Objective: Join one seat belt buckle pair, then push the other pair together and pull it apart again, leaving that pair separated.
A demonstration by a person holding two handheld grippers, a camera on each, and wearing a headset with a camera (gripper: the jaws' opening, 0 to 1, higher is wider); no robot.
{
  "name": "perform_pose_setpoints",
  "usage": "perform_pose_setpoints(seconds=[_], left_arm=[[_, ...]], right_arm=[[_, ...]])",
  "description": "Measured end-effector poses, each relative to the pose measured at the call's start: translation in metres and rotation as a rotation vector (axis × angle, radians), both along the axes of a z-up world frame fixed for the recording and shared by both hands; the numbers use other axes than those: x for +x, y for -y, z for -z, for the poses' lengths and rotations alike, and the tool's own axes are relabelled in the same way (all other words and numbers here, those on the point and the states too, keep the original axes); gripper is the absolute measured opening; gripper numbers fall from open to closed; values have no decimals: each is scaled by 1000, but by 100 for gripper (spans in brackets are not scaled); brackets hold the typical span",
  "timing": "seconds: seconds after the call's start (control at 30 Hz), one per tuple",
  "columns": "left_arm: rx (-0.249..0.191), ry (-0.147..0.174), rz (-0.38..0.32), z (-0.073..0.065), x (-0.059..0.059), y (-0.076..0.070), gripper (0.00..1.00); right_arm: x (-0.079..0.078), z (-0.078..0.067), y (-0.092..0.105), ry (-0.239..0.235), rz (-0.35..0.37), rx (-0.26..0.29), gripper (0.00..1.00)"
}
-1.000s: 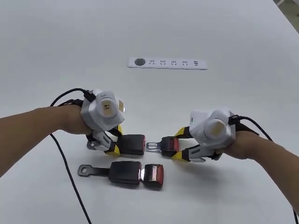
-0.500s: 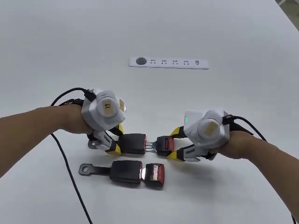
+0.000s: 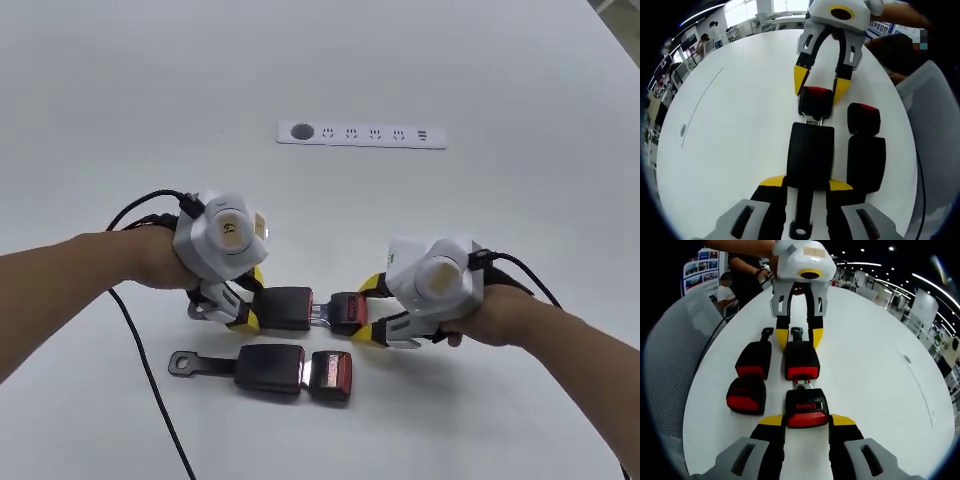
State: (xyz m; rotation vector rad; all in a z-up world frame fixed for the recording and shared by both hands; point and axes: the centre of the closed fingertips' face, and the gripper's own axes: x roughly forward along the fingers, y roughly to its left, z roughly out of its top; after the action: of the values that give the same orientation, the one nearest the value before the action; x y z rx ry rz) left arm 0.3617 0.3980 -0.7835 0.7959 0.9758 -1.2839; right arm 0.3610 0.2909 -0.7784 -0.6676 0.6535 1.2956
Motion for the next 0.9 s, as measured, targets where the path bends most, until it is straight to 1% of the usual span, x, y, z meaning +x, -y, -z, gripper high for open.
perform_pose_setpoints(seconds=[0.17, 0.57, 0.63, 0.73, 0.9], left_arm=[[8, 1, 1, 0, 0, 0, 31], [10, 6, 5, -1, -1, 1, 30], [11, 6, 6, -1, -1, 2, 30], [12, 7, 4, 0, -1, 1, 30], [10, 8, 3, 1, -1, 1, 30]], right_arm=[[-1, 1, 0, -4, 5, -2, 29], [-3, 1, -6, -11, 22, -1, 28], [-3, 1, -8, -13, 27, 2, 28], [-5, 0, -17, -14, 30, 15, 28], [-4, 0, -16, -14, 25, 4, 28]])
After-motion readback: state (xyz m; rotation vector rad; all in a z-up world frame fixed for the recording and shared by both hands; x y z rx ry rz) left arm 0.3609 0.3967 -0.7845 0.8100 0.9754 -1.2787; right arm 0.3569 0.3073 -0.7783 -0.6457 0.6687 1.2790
